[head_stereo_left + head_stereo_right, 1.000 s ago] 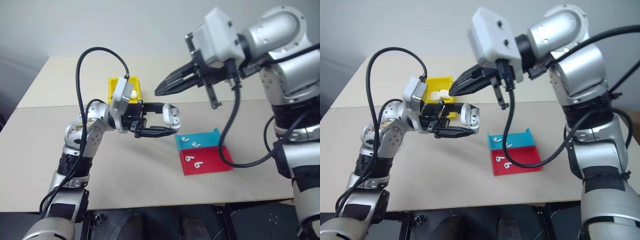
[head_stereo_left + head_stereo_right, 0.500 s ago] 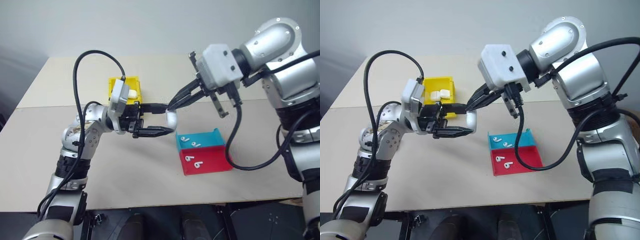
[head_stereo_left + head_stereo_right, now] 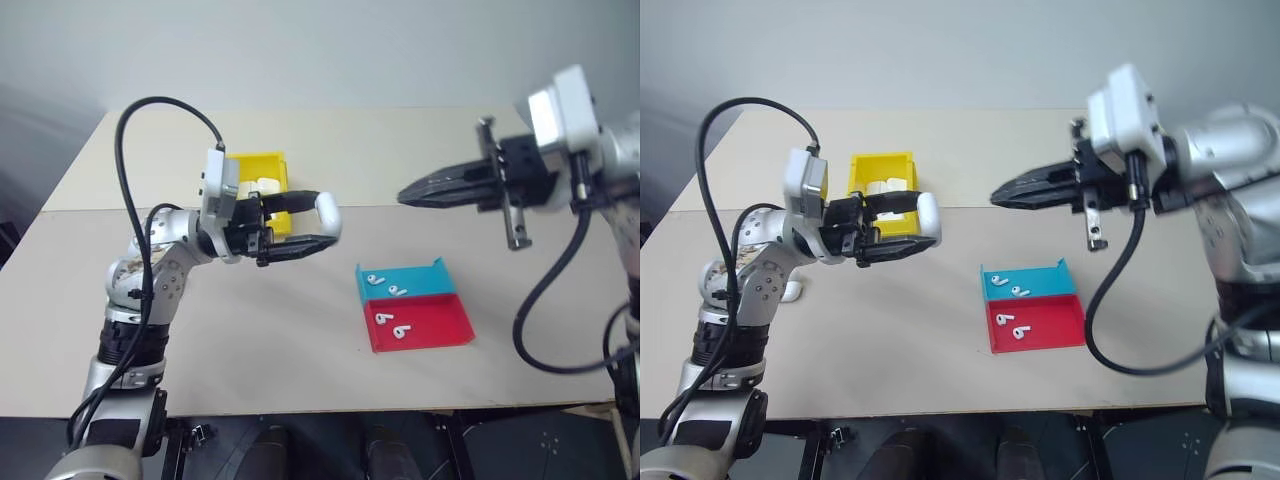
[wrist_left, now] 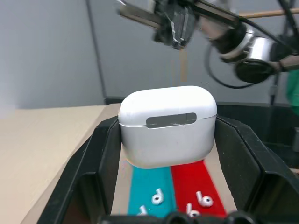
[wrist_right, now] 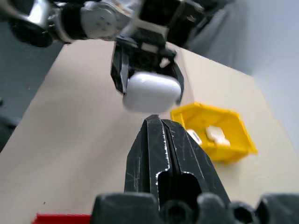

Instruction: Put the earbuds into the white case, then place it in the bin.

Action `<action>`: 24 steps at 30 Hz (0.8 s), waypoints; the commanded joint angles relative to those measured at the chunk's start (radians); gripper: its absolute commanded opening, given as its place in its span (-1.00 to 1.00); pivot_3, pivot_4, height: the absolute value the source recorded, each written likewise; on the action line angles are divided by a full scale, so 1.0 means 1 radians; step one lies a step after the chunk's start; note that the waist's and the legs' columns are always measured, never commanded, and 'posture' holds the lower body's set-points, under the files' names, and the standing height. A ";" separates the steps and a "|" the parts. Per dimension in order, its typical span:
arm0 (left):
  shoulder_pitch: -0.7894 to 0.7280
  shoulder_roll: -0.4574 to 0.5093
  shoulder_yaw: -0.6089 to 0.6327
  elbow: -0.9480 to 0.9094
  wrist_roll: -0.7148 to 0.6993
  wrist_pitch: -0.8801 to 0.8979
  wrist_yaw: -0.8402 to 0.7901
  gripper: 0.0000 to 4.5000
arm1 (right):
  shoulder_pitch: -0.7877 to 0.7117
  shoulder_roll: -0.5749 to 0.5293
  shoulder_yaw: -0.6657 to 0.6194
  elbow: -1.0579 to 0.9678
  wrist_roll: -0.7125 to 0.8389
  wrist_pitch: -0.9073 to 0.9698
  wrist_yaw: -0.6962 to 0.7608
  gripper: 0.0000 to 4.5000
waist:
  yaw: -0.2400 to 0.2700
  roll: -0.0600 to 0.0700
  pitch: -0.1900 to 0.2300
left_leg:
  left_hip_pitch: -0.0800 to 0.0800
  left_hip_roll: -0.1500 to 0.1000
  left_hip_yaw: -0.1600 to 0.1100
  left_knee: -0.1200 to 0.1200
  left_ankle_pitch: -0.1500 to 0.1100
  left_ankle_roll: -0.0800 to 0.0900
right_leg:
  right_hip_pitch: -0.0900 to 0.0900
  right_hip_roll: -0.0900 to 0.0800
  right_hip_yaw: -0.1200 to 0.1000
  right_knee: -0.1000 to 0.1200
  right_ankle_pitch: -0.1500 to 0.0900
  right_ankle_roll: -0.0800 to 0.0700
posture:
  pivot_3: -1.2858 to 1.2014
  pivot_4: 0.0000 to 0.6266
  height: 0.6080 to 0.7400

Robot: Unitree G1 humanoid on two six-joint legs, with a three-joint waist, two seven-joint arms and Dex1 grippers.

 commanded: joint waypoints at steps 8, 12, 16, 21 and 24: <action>0.034 -0.054 0.119 -0.005 0.273 -0.034 0.579 0.24 | 0.321 0.119 -0.235 -0.361 0.224 0.341 -0.531 -0.99 | 0.004 0.000 0.000 | 0.003 -0.002 0.001 0.001 0.000 0.000 | 0.002 0.000 0.002 -0.001 0.000 0.000 | 0.03 -0.52 1.00; -0.095 -0.138 0.057 0.183 0.477 -0.077 0.841 0.24 | 0.328 0.149 -0.240 -0.390 0.264 0.361 -0.611 -0.99 | 0.014 -0.001 0.000 | 0.003 -0.003 0.000 0.001 0.000 0.000 | 0.003 0.000 0.001 -0.002 0.000 0.000 | 0.03 -0.52 1.00; -0.252 -0.189 -0.007 0.449 0.610 -0.066 0.989 0.24 | 0.298 0.152 -0.236 -0.382 0.298 0.364 -0.647 -0.99 | 0.024 -0.002 0.000 | 0.002 -0.004 0.000 0.001 0.000 0.000 | 0.003 0.000 0.000 0.001 0.000 0.001 | 0.03 -0.52 1.00; -0.367 -0.238 -0.014 0.705 0.627 -0.136 1.007 0.24 | 0.280 0.144 -0.236 -0.376 0.319 0.358 -0.663 -0.99 | 0.019 -0.002 0.000 | 0.001 -0.004 0.000 0.000 0.000 0.000 | 0.002 -0.001 0.000 -0.001 0.001 0.001 | 0.03 -0.52 1.00; -0.397 -0.238 -0.032 0.787 0.645 -0.170 0.995 0.56 | 0.284 0.140 -0.247 -0.378 0.327 0.356 -0.666 -1.00 | 0.007 -0.002 0.000 | -0.003 -0.004 0.000 0.000 0.000 0.000 | -0.001 -0.001 0.000 -0.002 0.001 0.001 | 0.03 -0.52 1.00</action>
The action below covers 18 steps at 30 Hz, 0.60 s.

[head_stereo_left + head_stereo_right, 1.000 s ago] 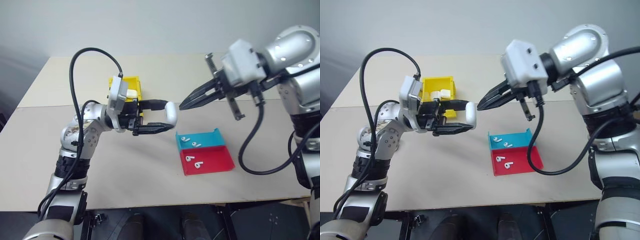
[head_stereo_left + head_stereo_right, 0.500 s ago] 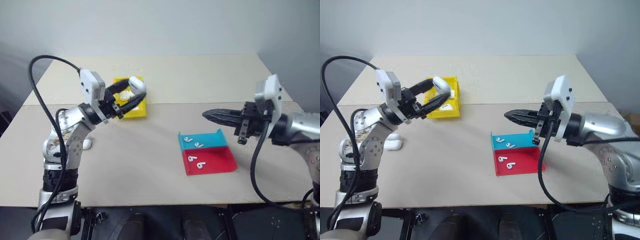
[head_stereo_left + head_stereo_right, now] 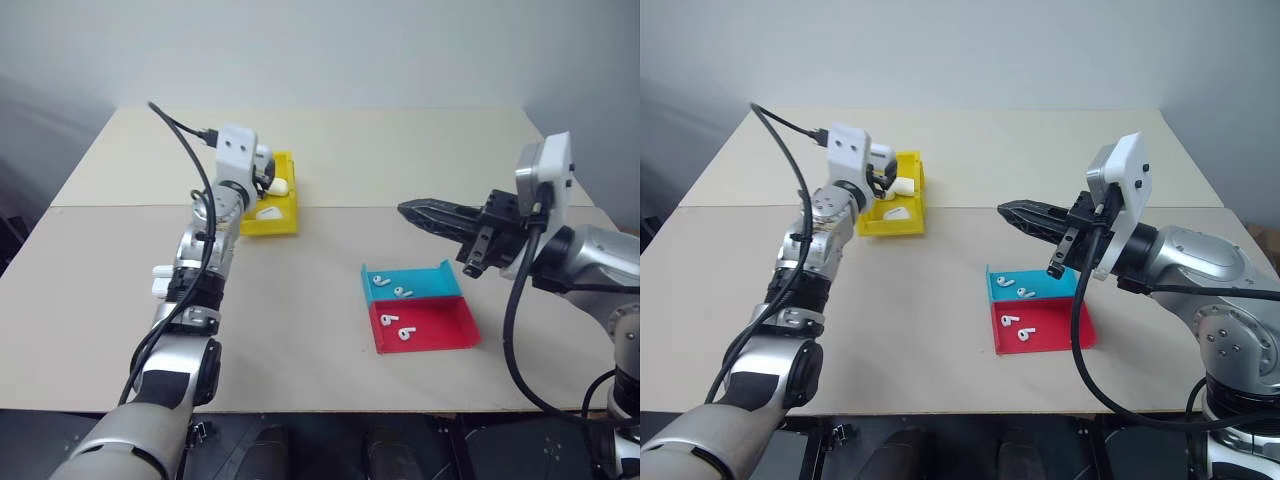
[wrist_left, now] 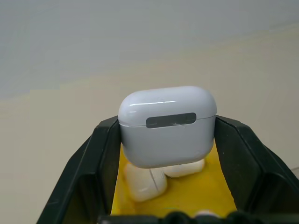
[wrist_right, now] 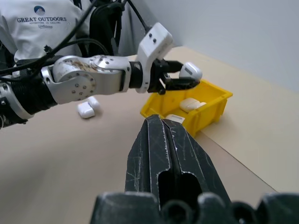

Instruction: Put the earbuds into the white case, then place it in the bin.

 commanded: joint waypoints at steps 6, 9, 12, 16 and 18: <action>-0.016 0.046 0.023 -0.030 0.009 -0.109 -0.030 0.97 | 0.012 -0.026 -0.071 -0.027 0.054 -0.018 -0.023 -1.00 | -0.009 0.000 0.000 | 0.000 0.000 0.000 0.000 0.000 0.000 | 0.000 0.000 0.000 0.001 0.000 0.000 | 0.03 -0.52 1.00; 0.038 0.077 0.050 -0.167 -0.046 -0.071 -0.108 0.97 | 0.018 -0.028 -0.082 -0.040 0.071 -0.023 -0.028 -1.00 | -0.012 0.000 0.000 | 0.000 0.000 0.000 0.000 0.000 0.000 | 0.000 0.000 0.000 0.001 0.000 0.000 | 0.03 -0.52 1.00; 0.146 0.159 0.081 -0.396 -0.204 0.049 -0.331 0.97 | 0.025 -0.028 -0.087 -0.057 0.089 -0.032 -0.021 -1.00 | -0.016 0.000 0.000 | 0.000 0.000 0.000 0.000 0.000 0.000 | -0.001 0.000 0.001 0.002 0.000 0.000 | 0.03 -0.52 1.00; 0.331 0.312 0.127 -0.679 -0.398 0.181 -0.584 0.97 | 0.080 -0.011 -0.044 -0.052 0.000 -0.087 -0.011 -1.00 | -0.022 0.001 0.000 | 0.001 0.001 0.000 0.000 0.000 0.000 | -0.001 0.000 0.001 0.003 0.000 0.000 | 0.03 -0.52 1.00; 0.441 0.404 0.160 -0.802 -0.472 0.228 -0.682 0.97 | 0.119 -0.022 0.021 -0.053 -0.120 -0.142 -0.007 -1.00 | -0.026 0.001 0.000 | 0.001 0.001 0.000 0.000 0.000 0.000 | 0.000 0.000 0.001 0.003 0.000 0.000 | 0.03 -0.52 1.00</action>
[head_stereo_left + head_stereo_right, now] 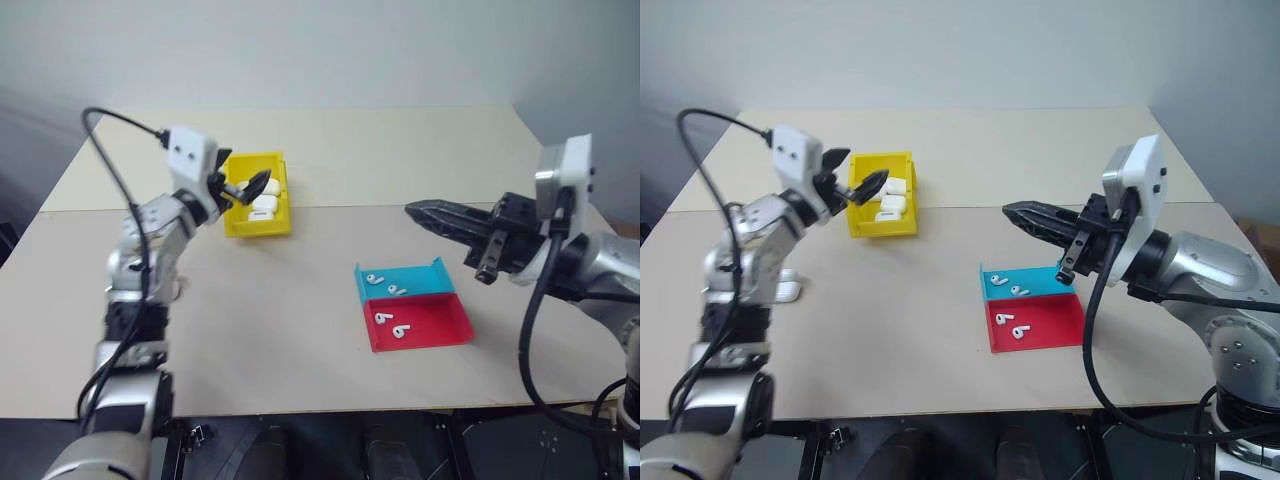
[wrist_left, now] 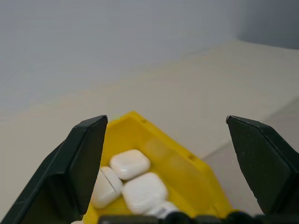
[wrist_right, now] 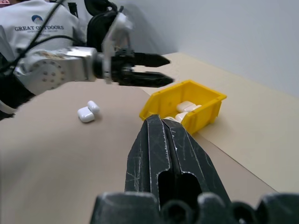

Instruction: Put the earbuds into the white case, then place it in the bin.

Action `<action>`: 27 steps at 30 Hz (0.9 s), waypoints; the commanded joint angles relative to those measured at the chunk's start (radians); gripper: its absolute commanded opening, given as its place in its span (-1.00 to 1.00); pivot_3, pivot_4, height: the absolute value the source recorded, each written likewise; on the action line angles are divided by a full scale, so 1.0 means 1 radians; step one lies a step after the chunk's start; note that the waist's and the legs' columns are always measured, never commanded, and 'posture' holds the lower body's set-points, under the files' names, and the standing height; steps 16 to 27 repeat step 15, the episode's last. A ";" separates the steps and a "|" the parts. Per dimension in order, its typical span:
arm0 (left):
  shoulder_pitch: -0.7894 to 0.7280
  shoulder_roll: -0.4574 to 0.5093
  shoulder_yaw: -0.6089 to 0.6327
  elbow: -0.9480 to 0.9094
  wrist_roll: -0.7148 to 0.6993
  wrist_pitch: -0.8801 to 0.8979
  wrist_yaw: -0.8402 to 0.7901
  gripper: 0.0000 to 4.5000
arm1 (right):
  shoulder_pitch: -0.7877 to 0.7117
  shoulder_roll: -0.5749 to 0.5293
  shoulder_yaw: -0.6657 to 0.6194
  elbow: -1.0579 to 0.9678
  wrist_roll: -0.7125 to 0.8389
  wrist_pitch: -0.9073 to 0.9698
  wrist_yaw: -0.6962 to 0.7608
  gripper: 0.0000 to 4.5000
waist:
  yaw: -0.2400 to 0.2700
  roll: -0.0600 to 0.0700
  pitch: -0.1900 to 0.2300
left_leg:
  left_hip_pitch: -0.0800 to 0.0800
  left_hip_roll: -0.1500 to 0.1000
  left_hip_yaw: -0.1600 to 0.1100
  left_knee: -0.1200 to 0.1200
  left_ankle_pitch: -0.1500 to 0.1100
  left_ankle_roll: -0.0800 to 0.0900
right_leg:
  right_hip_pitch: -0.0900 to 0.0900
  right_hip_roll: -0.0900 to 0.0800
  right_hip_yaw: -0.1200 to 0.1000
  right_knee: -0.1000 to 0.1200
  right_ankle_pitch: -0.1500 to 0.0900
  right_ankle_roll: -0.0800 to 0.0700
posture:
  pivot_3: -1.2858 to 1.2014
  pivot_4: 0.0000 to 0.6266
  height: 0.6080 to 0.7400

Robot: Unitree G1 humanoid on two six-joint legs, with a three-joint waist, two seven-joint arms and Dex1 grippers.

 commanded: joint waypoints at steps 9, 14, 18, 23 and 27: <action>0.537 0.326 0.351 -0.529 -0.350 0.143 -0.410 0.97 | 0.238 -0.076 0.115 0.108 -0.351 -0.329 0.291 -1.00 | 0.005 0.000 0.000 | 0.006 0.003 0.001 0.000 0.000 0.001 | 0.006 0.000 0.000 -0.006 0.000 0.000 | 0.03 -0.52 1.00; 0.697 0.372 0.511 -0.596 -0.440 0.204 -0.442 0.97 | 0.259 -0.133 0.064 0.155 -0.325 -0.334 0.403 -1.00 | 0.010 0.000 0.000 | 0.009 0.004 0.002 -0.001 -0.001 0.001 | 0.008 0.001 0.001 -0.006 0.000 0.000 | 0.03 -0.52 1.00; 0.707 0.375 0.522 -0.604 -0.451 0.210 -0.439 0.97 | 0.260 -0.136 0.059 0.158 -0.325 -0.335 0.415 -1.00 | 0.010 0.000 0.000 | 0.012 0.004 0.002 -0.002 -0.001 0.001 | 0.011 0.001 0.001 -0.007 0.000 0.000 | 0.03 -0.52 1.00; 0.707 0.375 0.522 -0.604 -0.451 0.210 -0.439 0.97 | 0.260 -0.136 0.059 0.158 -0.325 -0.335 0.415 -1.00 | 0.010 0.000 0.000 | 0.012 0.004 0.002 -0.002 -0.001 0.001 | 0.011 0.001 0.001 -0.007 0.000 0.000 | 0.03 -0.52 1.00; 0.707 0.375 0.522 -0.604 -0.451 0.210 -0.439 0.97 | 0.260 -0.136 0.059 0.158 -0.325 -0.335 0.415 -1.00 | 0.010 0.000 0.000 | 0.012 0.004 0.002 -0.002 -0.001 0.001 | 0.011 0.001 0.001 -0.007 0.000 0.000 | 0.03 -0.52 1.00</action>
